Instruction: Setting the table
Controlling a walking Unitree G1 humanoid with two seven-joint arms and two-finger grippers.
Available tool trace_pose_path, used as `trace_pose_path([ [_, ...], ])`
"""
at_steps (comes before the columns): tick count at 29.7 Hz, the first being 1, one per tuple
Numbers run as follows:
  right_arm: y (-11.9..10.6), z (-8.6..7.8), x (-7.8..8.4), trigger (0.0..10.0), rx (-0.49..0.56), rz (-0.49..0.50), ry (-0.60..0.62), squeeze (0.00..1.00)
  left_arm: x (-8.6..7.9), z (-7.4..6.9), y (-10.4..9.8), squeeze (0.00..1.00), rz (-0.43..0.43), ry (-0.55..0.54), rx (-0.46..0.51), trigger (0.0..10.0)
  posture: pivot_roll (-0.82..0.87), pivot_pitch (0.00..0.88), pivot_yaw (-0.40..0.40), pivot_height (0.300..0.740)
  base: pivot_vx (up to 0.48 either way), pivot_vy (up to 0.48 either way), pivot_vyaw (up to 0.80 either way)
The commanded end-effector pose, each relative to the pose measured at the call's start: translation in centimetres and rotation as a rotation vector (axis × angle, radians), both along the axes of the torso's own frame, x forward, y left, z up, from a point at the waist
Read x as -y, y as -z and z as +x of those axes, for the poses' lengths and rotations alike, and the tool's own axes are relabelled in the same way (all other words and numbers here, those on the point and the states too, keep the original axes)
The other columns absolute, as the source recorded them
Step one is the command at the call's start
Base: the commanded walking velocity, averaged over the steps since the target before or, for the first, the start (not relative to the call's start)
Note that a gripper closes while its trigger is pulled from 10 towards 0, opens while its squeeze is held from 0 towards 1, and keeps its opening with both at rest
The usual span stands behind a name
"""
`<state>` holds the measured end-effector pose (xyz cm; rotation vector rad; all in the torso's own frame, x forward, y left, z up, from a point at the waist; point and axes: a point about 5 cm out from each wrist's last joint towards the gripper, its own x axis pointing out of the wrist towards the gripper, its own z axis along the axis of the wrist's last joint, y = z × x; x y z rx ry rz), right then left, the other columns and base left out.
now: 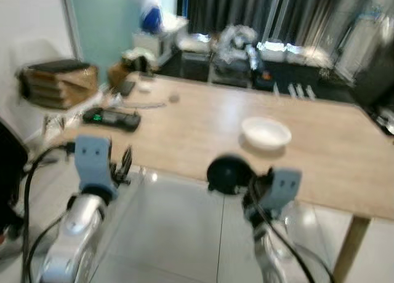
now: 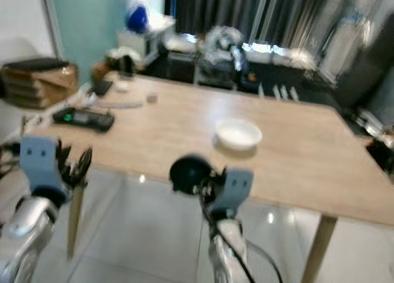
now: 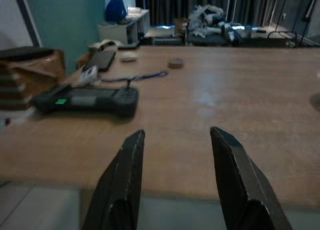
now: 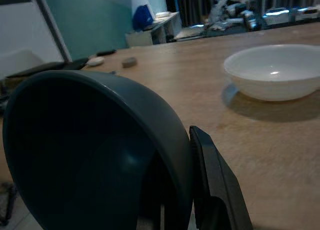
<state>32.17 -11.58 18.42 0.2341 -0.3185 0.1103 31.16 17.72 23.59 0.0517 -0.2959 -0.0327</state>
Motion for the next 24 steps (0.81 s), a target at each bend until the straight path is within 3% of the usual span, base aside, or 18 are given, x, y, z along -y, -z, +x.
trace_pose_path([
  [1,0.2,-0.2,0.8,10.0,-0.018,0.012,0.034,0.0,0.3,-0.3,0.0,0.0,0.003,0.009,-0.009,10.0,0.09,0.11,0.049,0.74,0.469,0.0,0.0],
  [7,0.3,-0.1,1.3,10.0,-0.048,0.021,0.062,0.0,0.3,-0.3,0.0,0.0,0.006,0.014,-0.017,10.0,0.09,0.11,0.05,0.74,0.469,0.0,0.0],
  [18,-0.1,0.2,2.6,10.0,-0.06,0.027,0.14,0.0,0.4,-0.4,-0.1,0.0,0.012,0.019,-0.018,10.0,0.09,0.108,0.051,0.74,0.465,0.0,-0.8],
  [24,-0.7,0.3,3.4,10.0,-0.042,0.01,0.202,0.0,0.7,-0.5,-0.2,0.0,0.009,0.048,-0.016,10.0,0.09,0.106,0.05,0.74,0.316,0.0,-0.09],
])
